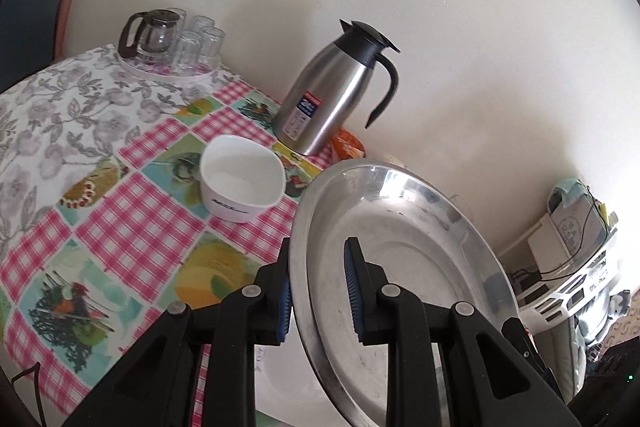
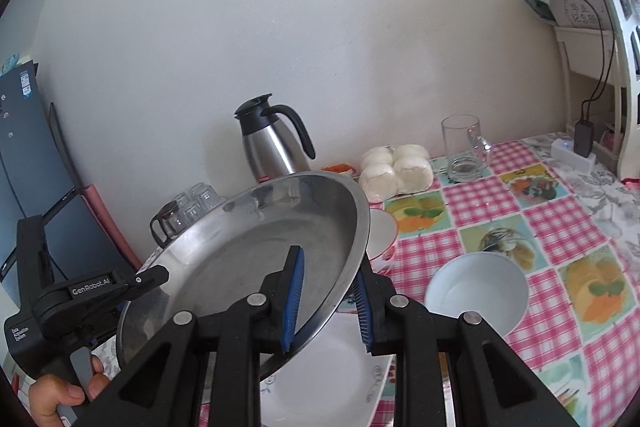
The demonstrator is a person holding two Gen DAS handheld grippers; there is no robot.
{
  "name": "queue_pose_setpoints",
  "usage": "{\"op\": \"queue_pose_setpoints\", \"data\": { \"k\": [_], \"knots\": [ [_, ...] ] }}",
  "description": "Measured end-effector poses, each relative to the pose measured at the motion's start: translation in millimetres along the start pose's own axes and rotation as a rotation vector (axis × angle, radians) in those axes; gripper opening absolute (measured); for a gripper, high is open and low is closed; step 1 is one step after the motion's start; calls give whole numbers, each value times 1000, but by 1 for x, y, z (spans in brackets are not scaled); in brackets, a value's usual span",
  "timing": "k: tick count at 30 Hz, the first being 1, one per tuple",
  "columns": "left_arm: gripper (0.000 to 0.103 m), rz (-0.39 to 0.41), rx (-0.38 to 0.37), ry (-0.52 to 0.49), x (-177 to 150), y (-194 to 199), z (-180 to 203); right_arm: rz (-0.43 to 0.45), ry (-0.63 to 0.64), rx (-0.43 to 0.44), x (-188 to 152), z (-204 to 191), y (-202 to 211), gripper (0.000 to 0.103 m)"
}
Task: Organize plates and bowls
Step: 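Lift the steel plate with the left tool and tilt it up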
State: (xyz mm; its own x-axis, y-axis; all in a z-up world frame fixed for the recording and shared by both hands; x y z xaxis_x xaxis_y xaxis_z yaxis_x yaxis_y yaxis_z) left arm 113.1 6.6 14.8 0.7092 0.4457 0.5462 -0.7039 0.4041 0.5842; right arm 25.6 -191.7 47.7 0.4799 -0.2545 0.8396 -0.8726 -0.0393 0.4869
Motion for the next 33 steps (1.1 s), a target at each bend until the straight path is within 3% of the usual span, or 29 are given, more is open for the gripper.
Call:
{"op": "queue_pose_setpoints", "data": {
  "k": [12, 33],
  "knots": [
    [23, -59, -45, -22, -21, -13, 22, 19, -13, -50, 2, 30, 20, 26],
    [24, -256, 126, 99, -55, -44, -40, -260, 24, -81, -66, 35, -33, 26]
  ]
}}
Point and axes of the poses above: each gripper's, at about its wrist camera, not at the fingertips, and y roughly against the way its jaws point, z to its right, x to its top, the point moved 10 cm from there along -y, roughly the way its jaws point, and after that the axes turned 7 degrees about y, right-handed, at the moved point
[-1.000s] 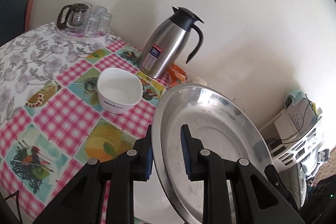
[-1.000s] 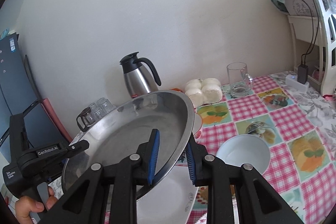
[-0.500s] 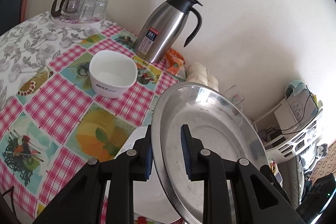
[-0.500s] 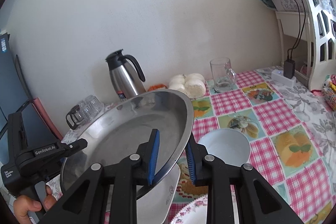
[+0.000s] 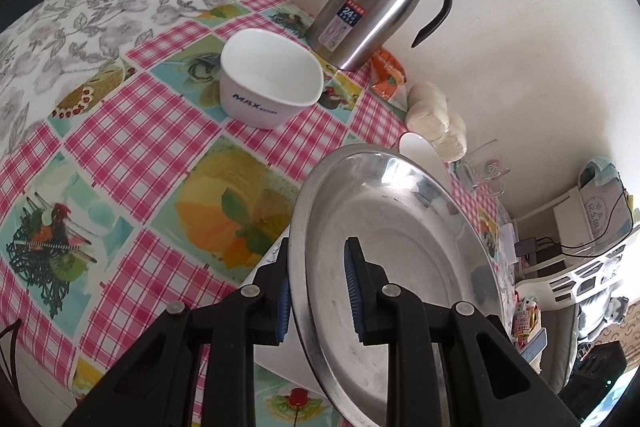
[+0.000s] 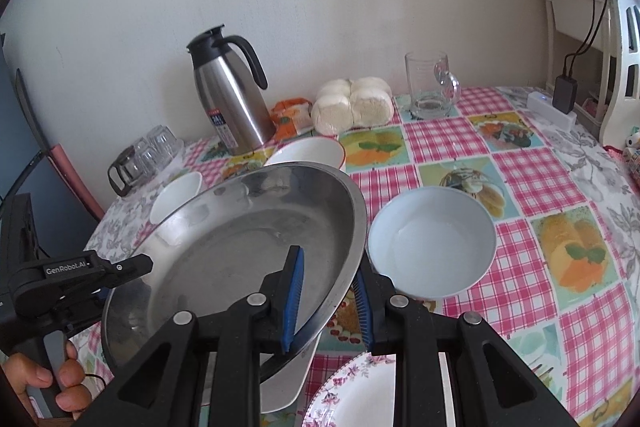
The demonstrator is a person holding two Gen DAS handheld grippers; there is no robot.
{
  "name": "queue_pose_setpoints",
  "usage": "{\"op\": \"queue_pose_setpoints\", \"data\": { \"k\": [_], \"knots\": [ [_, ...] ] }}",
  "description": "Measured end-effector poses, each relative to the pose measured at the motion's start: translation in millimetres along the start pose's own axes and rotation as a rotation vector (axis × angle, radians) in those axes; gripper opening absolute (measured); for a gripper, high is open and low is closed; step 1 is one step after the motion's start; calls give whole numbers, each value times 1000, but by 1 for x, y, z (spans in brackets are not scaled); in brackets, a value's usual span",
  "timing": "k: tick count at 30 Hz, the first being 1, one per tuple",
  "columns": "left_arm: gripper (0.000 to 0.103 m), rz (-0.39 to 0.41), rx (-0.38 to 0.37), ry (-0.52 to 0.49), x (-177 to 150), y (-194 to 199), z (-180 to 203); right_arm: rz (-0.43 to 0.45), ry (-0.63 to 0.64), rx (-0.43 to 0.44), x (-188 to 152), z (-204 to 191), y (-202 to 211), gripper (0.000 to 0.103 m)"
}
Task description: Organize plates and bowls
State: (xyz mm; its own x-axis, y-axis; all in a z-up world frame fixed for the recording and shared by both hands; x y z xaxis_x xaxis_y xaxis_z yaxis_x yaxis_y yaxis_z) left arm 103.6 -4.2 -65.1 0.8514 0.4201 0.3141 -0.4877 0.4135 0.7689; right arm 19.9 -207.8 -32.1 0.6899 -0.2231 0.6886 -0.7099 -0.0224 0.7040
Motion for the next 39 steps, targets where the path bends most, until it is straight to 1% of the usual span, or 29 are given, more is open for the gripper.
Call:
{"op": "queue_pose_setpoints", "data": {
  "k": [8, 12, 18, 25, 30, 39],
  "knots": [
    [24, -60, 68, 19, -5, -10, -16, -97, 26, -3, -19, -2, -20, 26],
    [24, -71, 106, 24, -5, -16, -24, -138, 53, -7, -28, -4, -29, 27],
    [24, -91, 132, 41, -7, -23, -34, -201, 144, -45, -45, -10, -43, 27],
    [24, -137, 158, 62, -13, -31, -46, -231, 167, -49, -52, -11, -47, 27],
    [24, -170, 186, 60, -17, -36, -52, -247, 168, -51, -54, -10, -49, 27],
    [24, -173, 200, 48, -16, -41, -49, -264, 184, -55, -57, -12, -51, 29]
  ]
}}
Point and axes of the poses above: each gripper's, at about its wrist camera, not at the fingertips, and y roughly against the way its jaws point, z to its right, x to its top, the point moved 10 cm from there along -y, roughly the way its jaws point, and after that the axes turned 7 degrees about y, right-handed, at the moved point
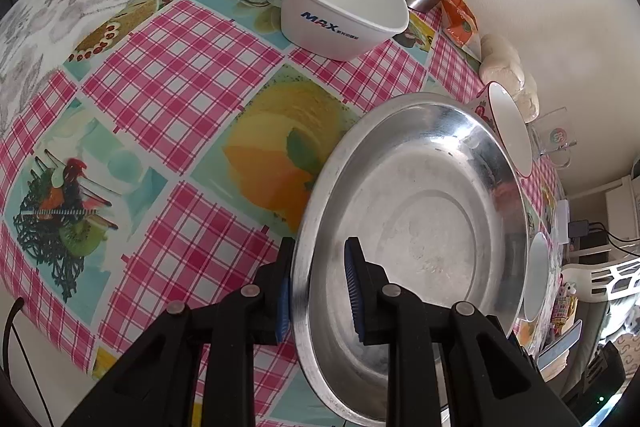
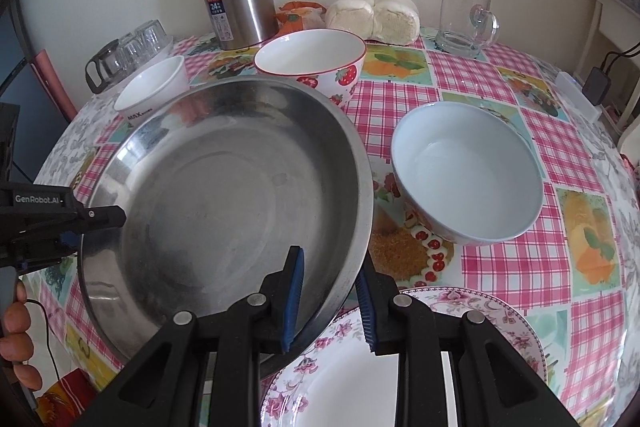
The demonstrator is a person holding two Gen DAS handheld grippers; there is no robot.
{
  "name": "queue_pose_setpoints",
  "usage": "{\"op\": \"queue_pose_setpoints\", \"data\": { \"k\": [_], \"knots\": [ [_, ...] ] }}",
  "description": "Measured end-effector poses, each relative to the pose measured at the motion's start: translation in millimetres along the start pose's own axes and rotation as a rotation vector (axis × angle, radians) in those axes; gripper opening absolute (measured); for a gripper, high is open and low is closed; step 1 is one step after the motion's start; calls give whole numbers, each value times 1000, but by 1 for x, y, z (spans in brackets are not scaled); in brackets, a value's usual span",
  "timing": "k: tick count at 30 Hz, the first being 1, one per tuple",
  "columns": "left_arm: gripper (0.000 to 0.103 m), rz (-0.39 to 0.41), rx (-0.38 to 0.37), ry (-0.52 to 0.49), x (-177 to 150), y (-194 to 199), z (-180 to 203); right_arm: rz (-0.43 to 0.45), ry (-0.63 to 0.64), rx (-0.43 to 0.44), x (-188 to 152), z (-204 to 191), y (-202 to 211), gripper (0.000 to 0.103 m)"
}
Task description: Organize plates and bowls
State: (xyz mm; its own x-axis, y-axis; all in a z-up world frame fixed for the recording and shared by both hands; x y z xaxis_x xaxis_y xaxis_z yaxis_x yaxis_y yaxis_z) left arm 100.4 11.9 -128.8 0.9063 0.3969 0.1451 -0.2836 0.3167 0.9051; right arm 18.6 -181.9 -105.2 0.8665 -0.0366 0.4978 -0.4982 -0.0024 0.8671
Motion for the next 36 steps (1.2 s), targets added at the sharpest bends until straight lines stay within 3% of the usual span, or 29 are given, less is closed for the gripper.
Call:
{"op": "queue_pose_setpoints", "data": {
  "k": [21, 28, 30, 32, 36],
  "knots": [
    [26, 2, -2, 24, 0, 7, -6, -23, 7, -5, -4, -3, 2, 29],
    [26, 52, 2, 22, 6, 23, -9, -1, -15, -2, 0, 1, 9, 29],
    [31, 78, 11, 4, 8, 29, -7, 12, -35, -2, 2, 3, 13, 29],
    [43, 110, 29, -16, 10, 35, -6, 37, -54, 7, 5, 6, 18, 30],
    [46, 143, 41, -32, 12, 43, -3, 56, -62, -7, 8, 8, 23, 34]
  ]
}}
Point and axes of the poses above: each gripper's, at about its wrist camera, not at the fingertips, and y roughly against the way its jaws point, z to its right, x to its top, the point moved 10 cm from there along -y, roughly the way its jaws point, and after that the axes turned 7 degrees about y, right-handed, at the moved point
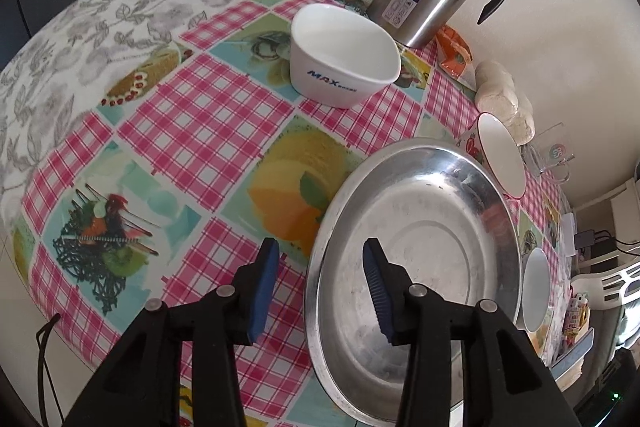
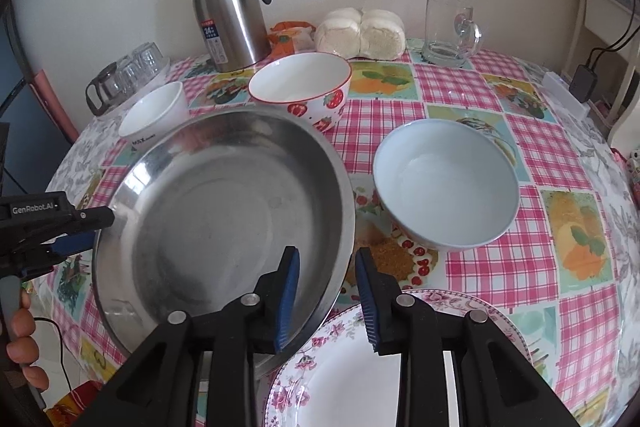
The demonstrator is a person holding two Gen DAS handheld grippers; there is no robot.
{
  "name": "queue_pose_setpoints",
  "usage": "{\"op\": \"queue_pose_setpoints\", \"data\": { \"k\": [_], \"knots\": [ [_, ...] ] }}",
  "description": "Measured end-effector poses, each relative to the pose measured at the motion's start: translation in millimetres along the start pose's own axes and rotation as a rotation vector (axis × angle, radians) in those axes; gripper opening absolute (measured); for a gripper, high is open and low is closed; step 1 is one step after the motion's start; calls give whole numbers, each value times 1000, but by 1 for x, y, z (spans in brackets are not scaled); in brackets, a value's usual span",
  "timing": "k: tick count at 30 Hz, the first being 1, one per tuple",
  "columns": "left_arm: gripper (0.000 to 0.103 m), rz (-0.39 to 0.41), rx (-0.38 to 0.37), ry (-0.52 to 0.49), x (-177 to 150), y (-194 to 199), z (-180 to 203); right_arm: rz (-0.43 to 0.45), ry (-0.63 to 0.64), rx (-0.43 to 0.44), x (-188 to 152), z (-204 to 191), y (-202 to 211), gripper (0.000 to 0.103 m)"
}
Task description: Organize plates and bowls
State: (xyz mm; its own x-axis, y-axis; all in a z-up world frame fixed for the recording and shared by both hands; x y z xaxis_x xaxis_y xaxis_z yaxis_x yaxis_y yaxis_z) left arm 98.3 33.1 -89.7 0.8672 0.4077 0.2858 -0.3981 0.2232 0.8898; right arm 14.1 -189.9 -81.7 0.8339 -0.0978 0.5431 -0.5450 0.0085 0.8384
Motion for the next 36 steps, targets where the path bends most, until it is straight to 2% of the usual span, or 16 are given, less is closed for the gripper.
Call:
{"op": "queue_pose_setpoints", "data": {
  "k": [4, 7, 9, 10, 11, 13, 17, 22, 24, 25, 26, 30, 32, 36],
  "knots": [
    [56, 20, 11, -1, 2, 4, 0, 8, -12, -4, 1, 3, 1, 37],
    [62, 19, 27, -5, 2, 3, 0, 21, -30, -13, 2, 7, 3, 50],
    [67, 24, 39, -23, 2, 4, 0, 32, -41, -13, 4, 10, 4, 51],
    [73, 27, 45, -33, 2, 3, 2, 37, -44, -12, 4, 10, 5, 53],
    [79, 31, 51, -44, 2, 3, 3, 42, -45, -12, 5, 11, 5, 60],
    [85, 46, 65, -59, 3, 4, 3, 47, -44, -15, 6, 11, 6, 70],
    [91, 70, 81, -98, 3, 7, 6, 44, -42, -13, 6, 10, 5, 80],
    [95, 110, 95, -148, 3, 12, 13, 51, -41, -17, 6, 12, 7, 86],
    [96, 125, 91, -163, 3, 16, 16, 54, -41, -20, 7, 14, 8, 94],
    [97, 131, 86, -169, 3, 17, 19, 57, -41, -25, 7, 15, 9, 102],
    [97, 137, 78, -175, 3, 19, 21, 63, -40, -32, 8, 16, 11, 103],
    [97, 172, 13, -213, 1, 29, 39, 67, -48, -71, 10, 26, 17, 103],
    [98, 195, -18, -252, -2, 35, 51, 45, -74, -136, 7, 39, 21, 103],
    [98, 226, -126, -330, -11, 53, 81, 23, -192, -205, 0, 74, 35, 103]
  ]
}}
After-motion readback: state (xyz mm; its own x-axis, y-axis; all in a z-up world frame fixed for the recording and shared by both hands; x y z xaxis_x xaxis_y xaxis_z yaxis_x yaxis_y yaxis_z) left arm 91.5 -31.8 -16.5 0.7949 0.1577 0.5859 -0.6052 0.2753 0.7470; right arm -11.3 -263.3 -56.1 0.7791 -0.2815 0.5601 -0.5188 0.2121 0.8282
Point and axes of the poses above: each gripper's, at about its wrist camera, not at the fingertips, and y roughly against the way its jaws point, z to its right, x to its top, the point moved 10 cm from there along -y, roughly the way its jaws point, and after that the axes turned 7 degrees about y, right-handed, at the moved point
